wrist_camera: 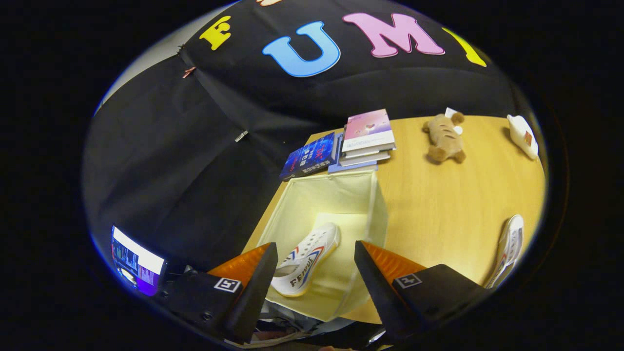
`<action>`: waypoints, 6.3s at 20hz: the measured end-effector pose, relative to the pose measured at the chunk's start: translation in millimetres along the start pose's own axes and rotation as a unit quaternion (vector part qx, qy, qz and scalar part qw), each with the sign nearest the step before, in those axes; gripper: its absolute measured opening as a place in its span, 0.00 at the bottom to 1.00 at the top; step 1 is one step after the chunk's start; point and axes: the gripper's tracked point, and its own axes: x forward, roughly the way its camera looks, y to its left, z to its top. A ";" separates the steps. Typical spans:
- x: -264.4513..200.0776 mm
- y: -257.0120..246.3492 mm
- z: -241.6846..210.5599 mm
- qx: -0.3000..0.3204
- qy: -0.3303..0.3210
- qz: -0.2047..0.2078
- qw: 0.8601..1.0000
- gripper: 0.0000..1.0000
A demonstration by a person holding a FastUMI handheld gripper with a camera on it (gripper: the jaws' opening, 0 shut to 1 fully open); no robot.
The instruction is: Open the storage box then place both shoes into the box .Put the left shoe in first, then the right shoe, with the right side of both shoes facing outward in a uniform manner.
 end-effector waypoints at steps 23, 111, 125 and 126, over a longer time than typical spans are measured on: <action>-154.3 -366.3 -118.8 -0.047 0.079 -0.347 0.933 0.89; -44.1 -57.2 74.9 -0.134 -0.107 -0.119 0.978 0.99; -144.6 -129.6 114.5 -0.213 -0.161 -0.147 0.952 0.99; -150.2 -133.5 115.7 -0.214 -0.162 -0.146 0.952 0.99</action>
